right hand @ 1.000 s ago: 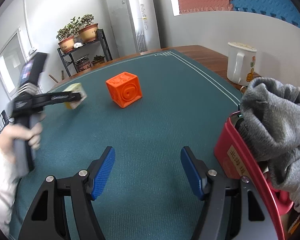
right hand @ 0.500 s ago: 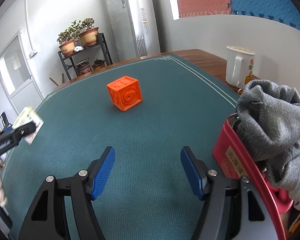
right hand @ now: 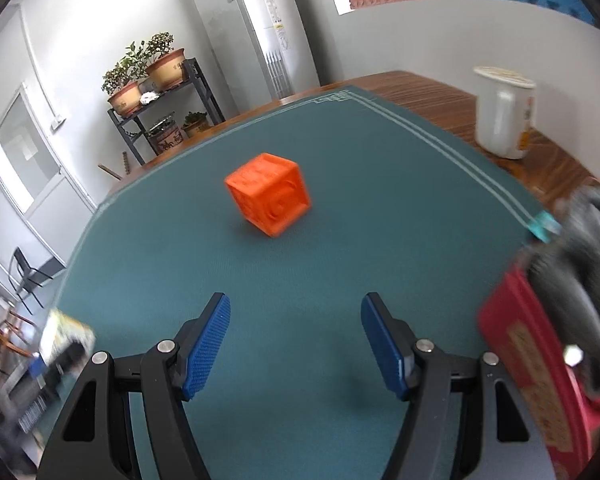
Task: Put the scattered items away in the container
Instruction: 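Grasp the orange rubber cube with the right tool, then release the orange cube into the tin with the right tool while the left carries the box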
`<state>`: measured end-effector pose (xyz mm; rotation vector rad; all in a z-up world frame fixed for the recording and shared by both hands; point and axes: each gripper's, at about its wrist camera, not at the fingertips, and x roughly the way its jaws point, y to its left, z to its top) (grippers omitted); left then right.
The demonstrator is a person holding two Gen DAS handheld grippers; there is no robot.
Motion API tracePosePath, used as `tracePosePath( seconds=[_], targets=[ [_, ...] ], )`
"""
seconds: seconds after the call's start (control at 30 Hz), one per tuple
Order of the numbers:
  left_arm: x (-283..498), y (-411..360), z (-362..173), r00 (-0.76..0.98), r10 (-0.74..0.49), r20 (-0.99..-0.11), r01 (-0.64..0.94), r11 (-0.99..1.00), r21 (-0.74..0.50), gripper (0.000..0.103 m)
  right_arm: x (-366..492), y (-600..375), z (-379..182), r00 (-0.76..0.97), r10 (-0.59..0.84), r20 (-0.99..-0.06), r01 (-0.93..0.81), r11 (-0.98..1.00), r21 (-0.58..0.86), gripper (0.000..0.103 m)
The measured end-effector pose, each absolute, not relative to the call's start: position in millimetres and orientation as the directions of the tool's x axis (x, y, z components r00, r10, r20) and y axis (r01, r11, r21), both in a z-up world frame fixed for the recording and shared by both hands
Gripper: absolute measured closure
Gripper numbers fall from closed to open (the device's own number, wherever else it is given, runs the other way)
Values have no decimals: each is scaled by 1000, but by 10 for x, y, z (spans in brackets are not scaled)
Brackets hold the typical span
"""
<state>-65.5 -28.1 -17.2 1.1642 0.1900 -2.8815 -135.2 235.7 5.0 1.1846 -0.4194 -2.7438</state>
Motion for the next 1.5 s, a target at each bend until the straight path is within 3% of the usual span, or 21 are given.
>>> tracePosePath(
  seconds=[0.2,0.53,0.6,0.7,0.87,1.17,1.5],
  targets=[
    [-685,-385,-239,-703,42,-710,85,-986,-142,52,-1989,2149,25,-673,-214,-708,-81,-930,357,31],
    [-739,-581,-315,-677,41,-735,135,-975,-178,52,-2663,1678,-100,-696,83,-713,-196,-978,77,26],
    [-741,-575,-334,-671,44,-740,129,-976,-175,52,-2703,1679,-142,-696,125,-707,-208,-978,31,38],
    [-733,-526,-354,-665,52,-745,117,-978,-172,52,-2674,1712,-135,-703,134,-698,-188,-982,0,45],
    [-684,-427,-304,-674,68,-736,88,-981,-172,52,-2488,1788,-61,-716,81,-693,-145,-989,34,47],
    [-597,-247,-213,-688,99,-719,37,-985,-170,52,-1579,1935,466,-804,-46,-593,-37,-991,128,47],
    [-419,38,-67,-707,148,-691,-52,-986,-158,52,-357,2796,1078,-893,51,-447,-116,-986,118,47]
  ],
)
